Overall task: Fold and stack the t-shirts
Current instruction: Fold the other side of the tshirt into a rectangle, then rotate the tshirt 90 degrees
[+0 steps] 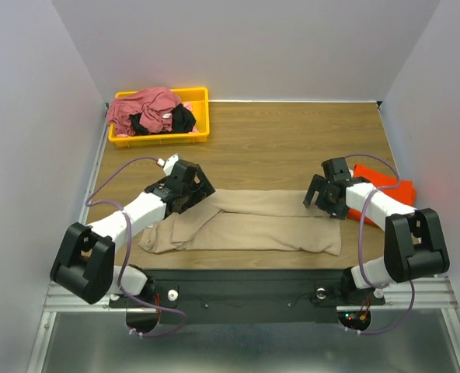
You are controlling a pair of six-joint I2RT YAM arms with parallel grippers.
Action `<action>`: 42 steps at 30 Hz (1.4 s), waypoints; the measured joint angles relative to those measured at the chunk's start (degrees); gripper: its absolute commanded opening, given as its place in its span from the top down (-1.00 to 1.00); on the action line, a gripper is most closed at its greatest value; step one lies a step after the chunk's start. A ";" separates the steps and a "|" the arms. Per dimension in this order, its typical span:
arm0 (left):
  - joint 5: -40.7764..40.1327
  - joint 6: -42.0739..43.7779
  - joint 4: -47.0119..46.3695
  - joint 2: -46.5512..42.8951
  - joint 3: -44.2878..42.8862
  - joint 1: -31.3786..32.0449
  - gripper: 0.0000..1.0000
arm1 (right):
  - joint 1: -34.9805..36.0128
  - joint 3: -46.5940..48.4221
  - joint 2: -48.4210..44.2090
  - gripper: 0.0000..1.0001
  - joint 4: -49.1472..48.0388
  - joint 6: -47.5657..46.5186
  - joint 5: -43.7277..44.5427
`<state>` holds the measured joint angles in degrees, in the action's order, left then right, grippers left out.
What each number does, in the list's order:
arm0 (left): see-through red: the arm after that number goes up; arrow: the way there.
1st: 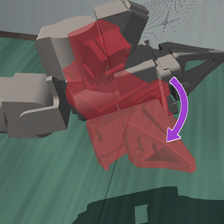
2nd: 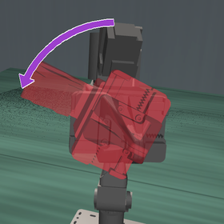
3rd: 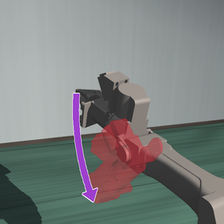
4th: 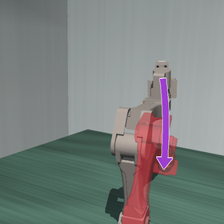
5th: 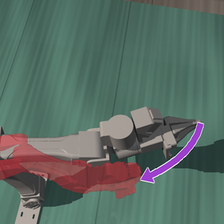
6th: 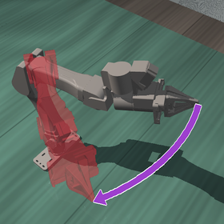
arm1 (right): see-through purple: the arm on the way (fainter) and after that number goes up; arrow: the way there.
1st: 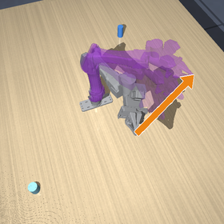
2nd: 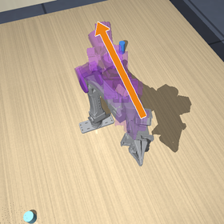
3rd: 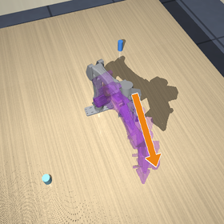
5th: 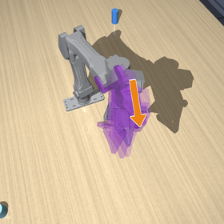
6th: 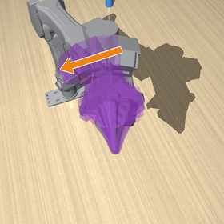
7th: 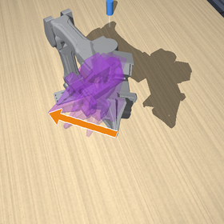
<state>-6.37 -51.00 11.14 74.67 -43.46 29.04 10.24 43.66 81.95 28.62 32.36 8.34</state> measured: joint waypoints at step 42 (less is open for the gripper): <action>-9.27 -2.58 10.08 -4.48 -2.05 -7.82 -0.97 | 1.09 6.03 -1.11 -1.00 -2.05 -1.95 -3.91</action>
<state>-15.64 -53.58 21.21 70.19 -45.52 21.21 11.33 49.69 80.84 26.57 30.41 4.43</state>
